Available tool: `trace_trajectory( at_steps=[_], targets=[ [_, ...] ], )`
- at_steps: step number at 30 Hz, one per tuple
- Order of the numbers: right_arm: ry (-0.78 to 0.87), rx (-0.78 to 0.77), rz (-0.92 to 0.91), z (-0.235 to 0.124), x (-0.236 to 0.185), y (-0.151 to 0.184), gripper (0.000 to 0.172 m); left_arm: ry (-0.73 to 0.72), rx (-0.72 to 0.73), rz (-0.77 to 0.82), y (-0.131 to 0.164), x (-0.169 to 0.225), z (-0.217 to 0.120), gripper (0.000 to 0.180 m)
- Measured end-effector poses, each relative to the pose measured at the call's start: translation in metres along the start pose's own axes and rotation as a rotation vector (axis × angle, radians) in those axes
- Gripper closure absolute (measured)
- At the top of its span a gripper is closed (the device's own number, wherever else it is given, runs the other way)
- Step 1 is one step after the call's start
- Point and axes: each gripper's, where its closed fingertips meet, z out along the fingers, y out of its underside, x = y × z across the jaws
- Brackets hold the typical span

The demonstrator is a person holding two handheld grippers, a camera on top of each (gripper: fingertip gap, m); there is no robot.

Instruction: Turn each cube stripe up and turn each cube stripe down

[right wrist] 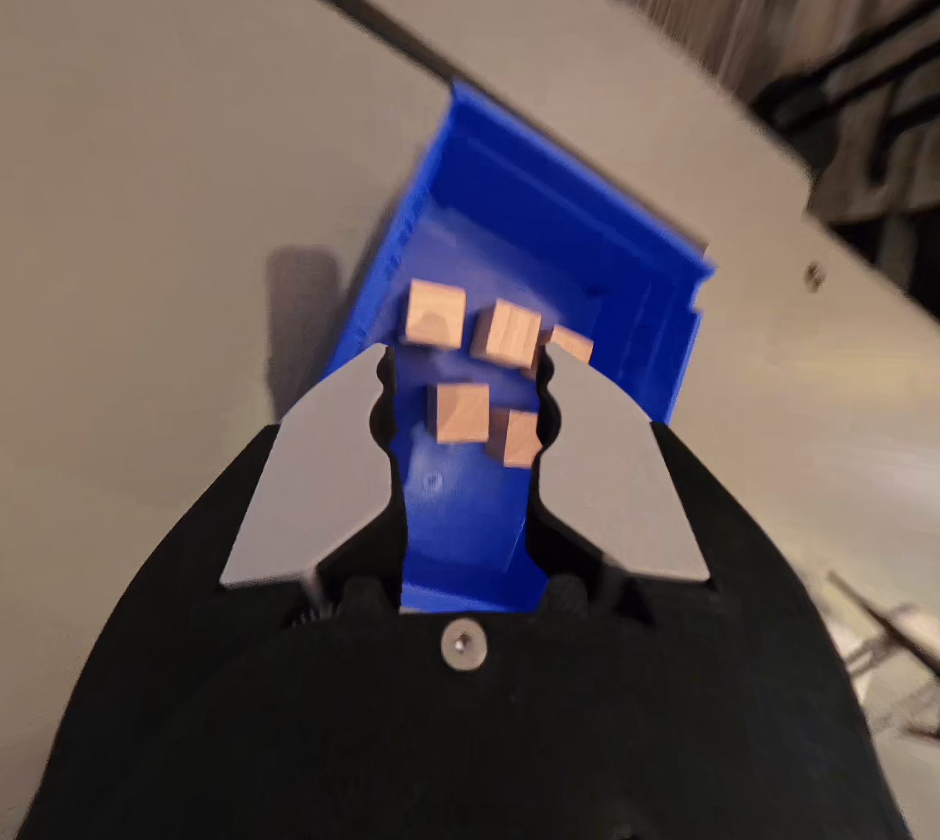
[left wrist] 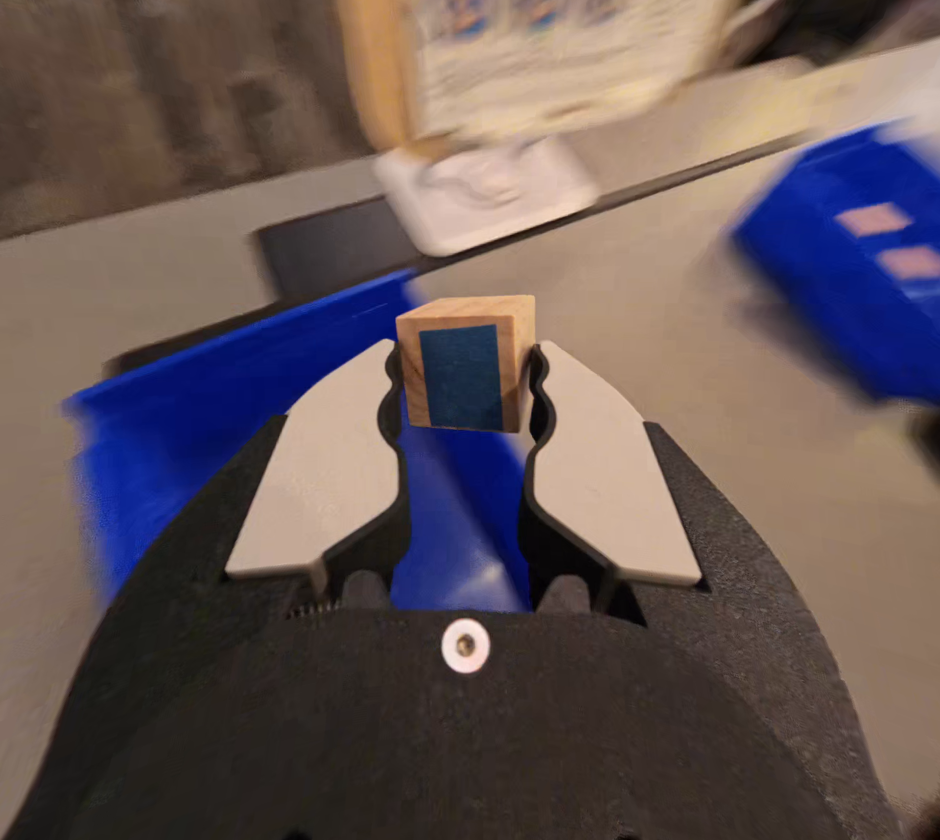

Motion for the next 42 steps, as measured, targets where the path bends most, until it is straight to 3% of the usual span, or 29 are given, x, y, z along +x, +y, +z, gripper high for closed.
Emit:
trace_trajectory(
  at_steps=[2,4,6,9,12,15,18,19,22,24,28,31,35,38,42],
  targets=[
    [0.007,0.237,-0.097,-0.029,-0.025,-0.044,0.116,0.304,0.104,-0.005,-0.02,0.064,-0.015,0.132],
    [-0.012,0.526,-0.234,-0.063,-0.066,-0.09,0.108,0.519,0.136,0.015,-0.027,0.112,-0.025,0.132],
    [-0.06,0.784,-0.392,-0.093,-0.12,-0.117,0.11,0.648,0.131,0.029,-0.027,0.146,-0.028,0.132],
    [-0.123,1.043,-0.582,-0.118,-0.199,-0.13,0.102,0.818,0.1,0.033,-0.022,0.192,-0.025,0.133],
    [-0.059,1.194,-0.662,-0.13,-0.241,-0.131,0.099,0.994,0.031,0.012,-0.01,0.233,-0.022,0.133],
    [-0.08,1.264,-0.643,-0.138,-0.256,-0.13,0.1,1.085,-0.035,0.015,0.002,0.258,-0.017,0.133],
    [-0.056,1.284,-0.667,-0.142,-0.256,-0.127,0.125,1.098,-0.028,0.056,0.007,0.268,-0.013,0.132],
    [-0.044,1.28,-0.669,-0.142,-0.254,-0.127,0.126,1.097,-0.001,0.061,0.004,0.268,-0.013,0.133],
    [-0.083,1.24,-0.674,-0.142,-0.251,-0.127,0.126,1.081,0.06,0.096,-0.003,0.266,-0.018,0.118],
    [-0.119,1.173,-0.678,-0.139,-0.242,-0.126,0.126,0.986,0.093,0.132,-0.007,0.255,-0.015,0.112],
    [-0.243,0.824,-0.575,-0.114,-0.181,-0.108,0.126,0.812,0.149,0.2,-0.016,0.226,-0.017,0.115],
    [-0.34,0.521,-0.374,-0.082,-0.118,-0.07,0.126,0.739,0.2,0.221,-0.024,0.206,-0.027,0.12],
    [-0.258,0.11,-0.172,-0.026,-0.044,0.0,0.125,0.658,0.252,0.214,-0.033,0.179,-0.038,0.124],
    [-0.352,-0.147,-0.085,0.008,-0.037,0.049,0.126,0.61,0.267,0.192,-0.036,0.162,-0.043,0.127],
    [-0.425,-0.365,-0.035,0.05,-0.041,0.084,0.126,0.571,0.267,0.18,-0.036,0.15,-0.047,0.13]
  ],
)
